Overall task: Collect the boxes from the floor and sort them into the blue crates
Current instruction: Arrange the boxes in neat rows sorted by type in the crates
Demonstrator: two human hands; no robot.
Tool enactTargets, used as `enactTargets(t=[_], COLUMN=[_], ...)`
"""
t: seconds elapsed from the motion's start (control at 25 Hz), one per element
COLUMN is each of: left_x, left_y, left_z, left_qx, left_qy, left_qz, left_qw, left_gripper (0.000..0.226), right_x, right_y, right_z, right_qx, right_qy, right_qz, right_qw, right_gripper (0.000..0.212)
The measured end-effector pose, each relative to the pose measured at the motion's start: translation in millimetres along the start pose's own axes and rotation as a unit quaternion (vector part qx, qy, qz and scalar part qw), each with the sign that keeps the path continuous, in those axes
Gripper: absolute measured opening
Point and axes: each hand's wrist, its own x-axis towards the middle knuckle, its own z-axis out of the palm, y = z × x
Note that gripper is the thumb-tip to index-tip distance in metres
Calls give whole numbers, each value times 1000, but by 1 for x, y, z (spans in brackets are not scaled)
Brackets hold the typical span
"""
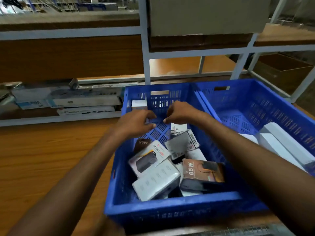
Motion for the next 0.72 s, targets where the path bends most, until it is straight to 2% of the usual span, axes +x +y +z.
enactTargets(t=[0.12,0.24,0.36,0.4,0.6,0.72], left_x=[28,50,60,60,55,52], left_y=[-8,-17,-21,-20,-15,-17], left_z=[22,33,40,42,47,45], left_qx=[-11,-47,-106,-111,-116,-140], left_qy=[-34,-44,-29,-18,-9,3], left_qz=[17,-4,-33,-37,-54,-77], left_qw=[999,998,993,993,992,987], left_gripper=[41,41,35,33,31,29], right_x=[31,50,62,65,76,77], right_y=[8,22,33,34,37,37], right_z=[23,42,61,66,77,70], right_qx=[-19,-27,-23,-7,3,11], right_qy=[-9,-14,-55,-53,-51,-29], right_qz=[64,134,189,197,207,198], right_qw=[998,990,980,979,977,980], right_gripper=[32,44,90,97,99,89])
